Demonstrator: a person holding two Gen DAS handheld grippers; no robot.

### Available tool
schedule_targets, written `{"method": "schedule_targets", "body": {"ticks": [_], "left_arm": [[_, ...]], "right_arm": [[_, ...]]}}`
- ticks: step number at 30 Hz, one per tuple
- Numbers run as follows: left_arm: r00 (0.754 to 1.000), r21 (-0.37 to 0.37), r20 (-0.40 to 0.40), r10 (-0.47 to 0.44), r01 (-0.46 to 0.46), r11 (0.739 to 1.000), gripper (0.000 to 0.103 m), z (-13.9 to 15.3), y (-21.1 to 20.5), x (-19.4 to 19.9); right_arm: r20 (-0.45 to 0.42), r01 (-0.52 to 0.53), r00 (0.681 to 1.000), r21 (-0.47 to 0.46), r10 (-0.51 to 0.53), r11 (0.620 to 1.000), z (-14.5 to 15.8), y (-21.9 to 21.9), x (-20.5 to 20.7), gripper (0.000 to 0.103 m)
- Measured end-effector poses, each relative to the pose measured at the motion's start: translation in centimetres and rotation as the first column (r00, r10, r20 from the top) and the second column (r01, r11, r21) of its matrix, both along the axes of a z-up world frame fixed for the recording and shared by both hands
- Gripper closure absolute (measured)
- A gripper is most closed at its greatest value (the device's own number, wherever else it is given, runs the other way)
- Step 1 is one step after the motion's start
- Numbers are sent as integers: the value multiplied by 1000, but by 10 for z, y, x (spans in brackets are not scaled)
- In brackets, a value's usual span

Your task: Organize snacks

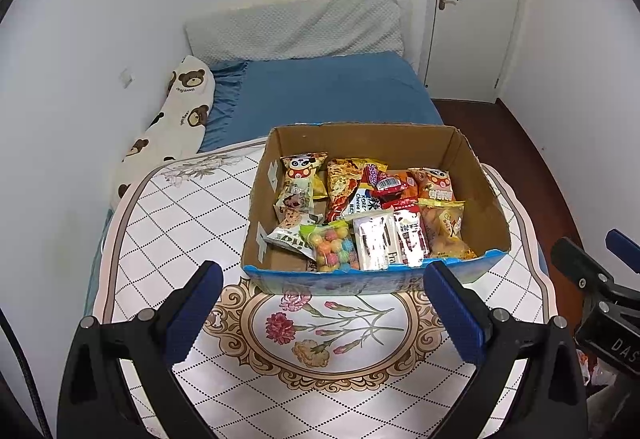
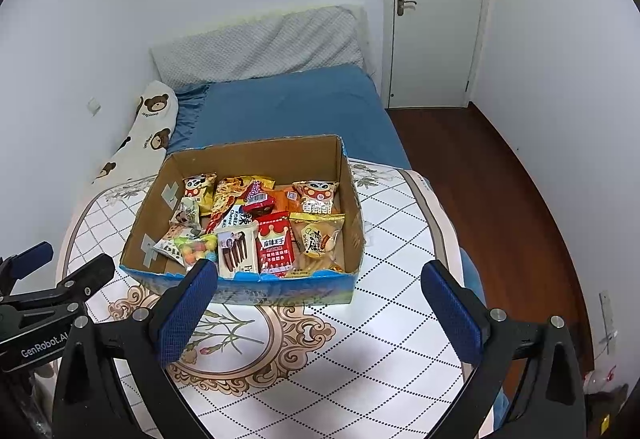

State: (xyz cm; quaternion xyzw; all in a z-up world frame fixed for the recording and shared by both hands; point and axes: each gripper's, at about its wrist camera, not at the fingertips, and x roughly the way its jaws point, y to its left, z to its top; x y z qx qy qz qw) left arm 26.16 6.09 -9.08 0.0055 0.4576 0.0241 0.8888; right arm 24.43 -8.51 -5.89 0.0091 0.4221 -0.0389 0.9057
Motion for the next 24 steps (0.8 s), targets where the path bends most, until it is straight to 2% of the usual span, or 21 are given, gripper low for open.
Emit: {"method": "schedule_targets", "body": {"ticks": [24], "left_arm": [[1000,-1,22,5,-5,1000,0,2,0,-4]], "right_arm": [[-3,-6,1000,1,6,1000,-1,4,-2,0]]}}
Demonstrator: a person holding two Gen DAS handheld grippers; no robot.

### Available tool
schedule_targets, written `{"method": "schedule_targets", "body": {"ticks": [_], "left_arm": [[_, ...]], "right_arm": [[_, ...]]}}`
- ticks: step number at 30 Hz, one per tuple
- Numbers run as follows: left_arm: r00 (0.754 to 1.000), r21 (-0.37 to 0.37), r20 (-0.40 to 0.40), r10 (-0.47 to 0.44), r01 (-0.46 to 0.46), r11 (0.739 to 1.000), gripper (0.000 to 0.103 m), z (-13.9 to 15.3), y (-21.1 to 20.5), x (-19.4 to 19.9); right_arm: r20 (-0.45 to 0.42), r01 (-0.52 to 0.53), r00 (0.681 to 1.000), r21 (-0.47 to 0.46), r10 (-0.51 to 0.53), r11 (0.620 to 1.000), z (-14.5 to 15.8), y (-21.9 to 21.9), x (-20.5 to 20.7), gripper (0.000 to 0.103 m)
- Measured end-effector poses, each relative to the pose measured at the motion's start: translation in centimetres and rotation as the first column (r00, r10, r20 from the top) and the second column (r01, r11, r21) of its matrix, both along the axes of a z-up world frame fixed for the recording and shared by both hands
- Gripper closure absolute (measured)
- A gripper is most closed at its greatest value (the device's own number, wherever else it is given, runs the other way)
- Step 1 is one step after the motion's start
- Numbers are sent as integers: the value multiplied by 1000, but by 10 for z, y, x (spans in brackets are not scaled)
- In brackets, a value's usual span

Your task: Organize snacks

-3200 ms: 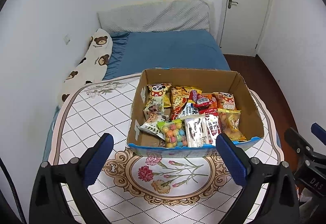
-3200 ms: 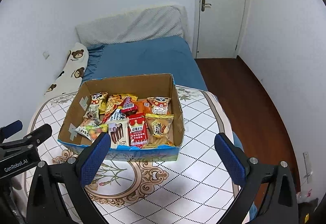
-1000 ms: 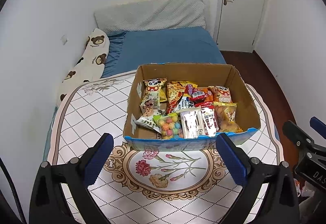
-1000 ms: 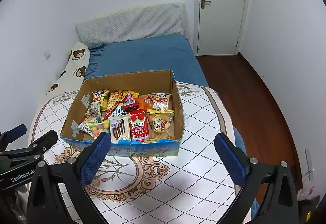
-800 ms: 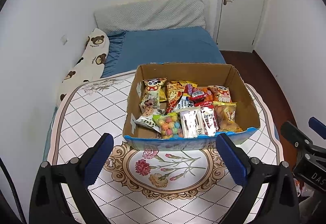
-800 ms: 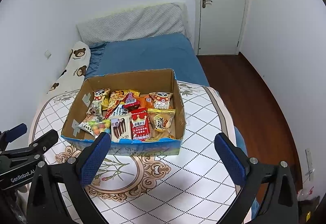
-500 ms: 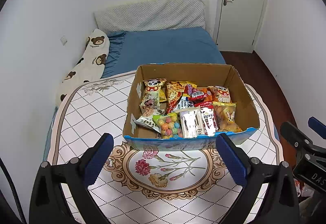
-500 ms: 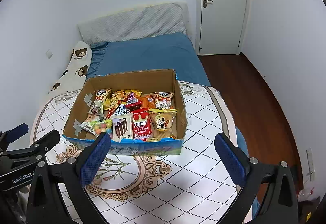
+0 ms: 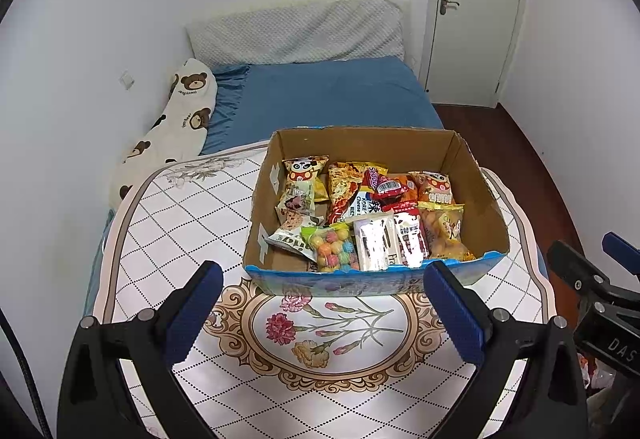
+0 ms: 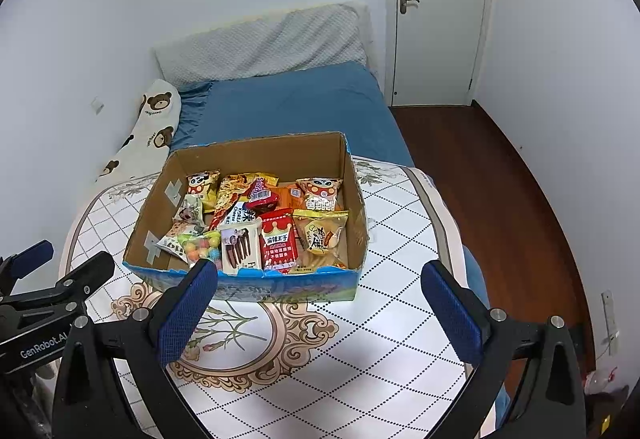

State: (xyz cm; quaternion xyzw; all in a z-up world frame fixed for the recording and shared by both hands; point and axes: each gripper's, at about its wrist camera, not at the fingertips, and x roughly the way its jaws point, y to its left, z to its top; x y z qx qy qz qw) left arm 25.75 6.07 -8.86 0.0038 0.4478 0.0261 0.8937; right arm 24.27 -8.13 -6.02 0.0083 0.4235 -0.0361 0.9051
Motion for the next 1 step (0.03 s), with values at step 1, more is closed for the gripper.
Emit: {"method": "schedule_targets", "body": {"ticks": [1], "left_arm": [[1000,-1,3,0,0,1000,0,0,0,0]], "right_arm": [[1,0,1000,0,0,1000,0,0,0,0]]}}
